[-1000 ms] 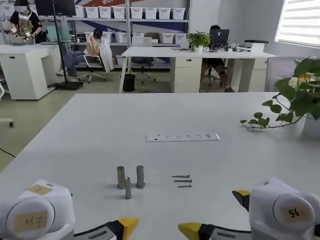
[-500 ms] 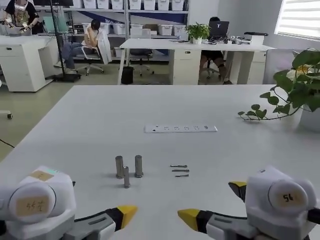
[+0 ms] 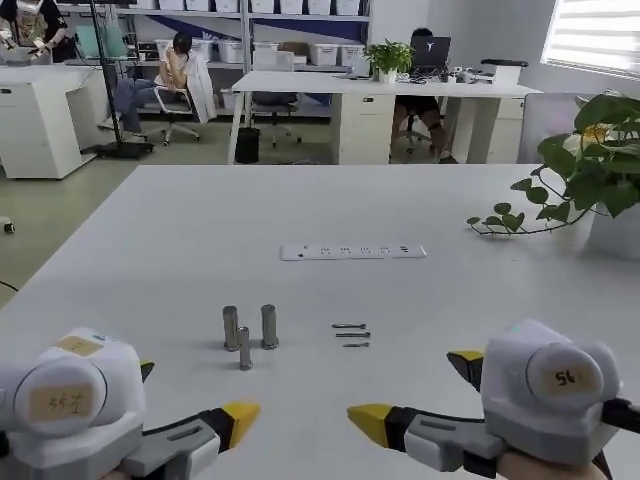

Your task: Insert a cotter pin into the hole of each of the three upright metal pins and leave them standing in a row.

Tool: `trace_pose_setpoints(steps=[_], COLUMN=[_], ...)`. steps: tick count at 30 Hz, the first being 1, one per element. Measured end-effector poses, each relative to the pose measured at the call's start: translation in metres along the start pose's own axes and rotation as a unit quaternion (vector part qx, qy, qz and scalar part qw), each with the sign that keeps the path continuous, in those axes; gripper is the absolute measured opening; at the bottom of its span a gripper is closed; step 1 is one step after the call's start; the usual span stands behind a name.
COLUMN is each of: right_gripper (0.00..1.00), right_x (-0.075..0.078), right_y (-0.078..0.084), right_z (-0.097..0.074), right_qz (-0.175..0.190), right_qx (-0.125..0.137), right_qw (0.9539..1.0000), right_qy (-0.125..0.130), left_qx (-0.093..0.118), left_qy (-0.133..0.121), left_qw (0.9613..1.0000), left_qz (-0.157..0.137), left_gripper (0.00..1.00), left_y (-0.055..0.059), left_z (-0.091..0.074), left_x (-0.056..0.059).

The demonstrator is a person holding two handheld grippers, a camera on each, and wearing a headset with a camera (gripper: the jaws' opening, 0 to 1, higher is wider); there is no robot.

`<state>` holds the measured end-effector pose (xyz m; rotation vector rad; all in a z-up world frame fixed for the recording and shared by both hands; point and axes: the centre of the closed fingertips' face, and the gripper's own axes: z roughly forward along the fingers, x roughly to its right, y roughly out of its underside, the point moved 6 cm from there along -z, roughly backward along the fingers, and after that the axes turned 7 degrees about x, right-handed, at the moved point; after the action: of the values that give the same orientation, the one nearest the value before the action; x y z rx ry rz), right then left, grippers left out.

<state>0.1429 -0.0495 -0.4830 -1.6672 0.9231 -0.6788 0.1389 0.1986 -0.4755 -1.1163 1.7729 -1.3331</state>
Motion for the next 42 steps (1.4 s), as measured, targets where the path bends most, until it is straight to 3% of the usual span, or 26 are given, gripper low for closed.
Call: trace_pose_setpoints(steps=[11,24,33,42], right_gripper=[0.76,0.70,0.69,0.66], right_x=[0.004,0.004,0.005,0.004], right_y=[0.001,-0.001,0.003,0.004], right_z=[0.008,0.017,0.023,0.029], right_qz=[0.013,0.011,0.000,-0.013], right_qx=[-0.001,0.000,-0.010,-0.011], right_qw=[0.9999,0.9998,0.9997,0.9993], right_qy=[-0.005,-0.016,-0.022,-0.033], left_qx=[-0.003,-0.007,-0.010,-0.017], left_qy=[0.028,0.063,0.070,0.084], left_qw=[0.9995,0.9975,0.9967,0.9950], left_qz=[0.016,0.030,0.039,0.051], left_gripper=[0.60,0.45,0.40,0.31], left_y=[0.004,0.007,0.013,0.020], left_z=[0.039,0.087,0.117,0.136], left_x=[-0.021,-0.029,-0.036,-0.038])
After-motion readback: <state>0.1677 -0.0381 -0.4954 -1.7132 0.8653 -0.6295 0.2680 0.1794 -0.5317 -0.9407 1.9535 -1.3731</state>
